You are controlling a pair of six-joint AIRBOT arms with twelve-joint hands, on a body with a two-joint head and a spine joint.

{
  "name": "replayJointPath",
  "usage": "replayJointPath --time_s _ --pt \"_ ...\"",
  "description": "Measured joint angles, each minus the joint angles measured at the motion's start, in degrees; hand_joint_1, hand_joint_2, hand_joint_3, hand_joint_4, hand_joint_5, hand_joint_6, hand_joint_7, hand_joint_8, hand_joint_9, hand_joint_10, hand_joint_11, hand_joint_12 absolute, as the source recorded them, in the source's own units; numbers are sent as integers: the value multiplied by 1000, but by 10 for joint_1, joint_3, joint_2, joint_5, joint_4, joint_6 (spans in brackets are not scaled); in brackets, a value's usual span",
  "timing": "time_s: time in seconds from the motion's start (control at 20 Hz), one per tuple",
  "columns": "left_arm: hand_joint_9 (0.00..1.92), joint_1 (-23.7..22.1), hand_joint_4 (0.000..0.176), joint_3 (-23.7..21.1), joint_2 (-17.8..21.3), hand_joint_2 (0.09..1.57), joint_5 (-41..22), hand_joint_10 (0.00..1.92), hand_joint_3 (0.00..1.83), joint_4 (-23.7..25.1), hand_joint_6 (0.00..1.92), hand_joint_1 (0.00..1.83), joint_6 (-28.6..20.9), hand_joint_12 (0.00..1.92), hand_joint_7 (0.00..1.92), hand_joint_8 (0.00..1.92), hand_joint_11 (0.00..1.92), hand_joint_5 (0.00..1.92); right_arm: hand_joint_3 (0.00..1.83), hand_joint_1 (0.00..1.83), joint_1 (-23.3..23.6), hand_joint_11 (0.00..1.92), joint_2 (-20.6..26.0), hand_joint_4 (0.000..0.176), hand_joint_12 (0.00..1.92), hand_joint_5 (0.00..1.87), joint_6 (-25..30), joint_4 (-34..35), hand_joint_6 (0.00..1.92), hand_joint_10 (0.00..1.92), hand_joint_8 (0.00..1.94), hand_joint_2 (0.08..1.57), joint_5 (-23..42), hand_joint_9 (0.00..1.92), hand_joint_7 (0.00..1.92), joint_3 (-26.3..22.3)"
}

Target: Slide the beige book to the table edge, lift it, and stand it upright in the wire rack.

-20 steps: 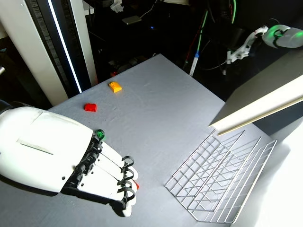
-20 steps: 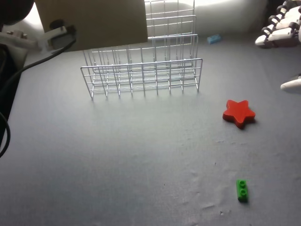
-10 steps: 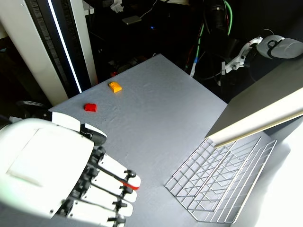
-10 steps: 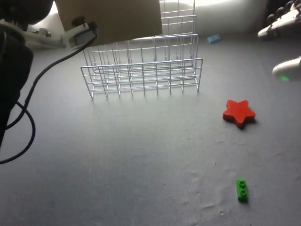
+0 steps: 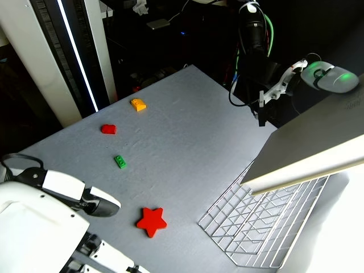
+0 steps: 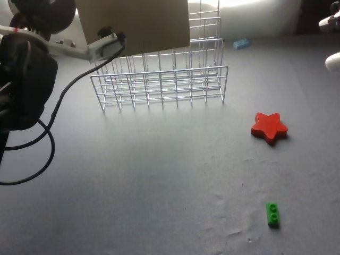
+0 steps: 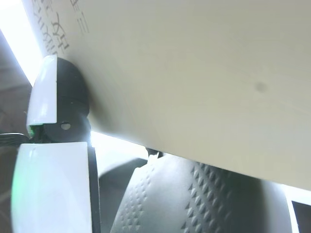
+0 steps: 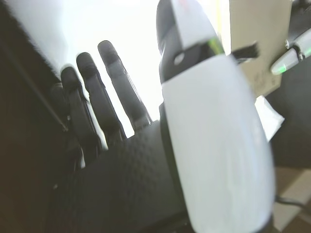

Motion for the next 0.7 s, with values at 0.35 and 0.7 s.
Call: replayJointPath --time_s 0.35,0.7 --pt "767 -1 0 26 -29 1191 13 1490 0 -2 1075 1342 10 1601 798 1330 663 845 1 247 0 0 0 0 903 389 0 0 0 3 2 1178 13 390 399 0" --pt "799 3 0 39 -47 1183 -7 1432 2 -2 1139 1343 -16 1511 839 1264 688 806 0 284 0 0 0 0 894 406 -1 0 0 1 0 1172 19 395 404 0"
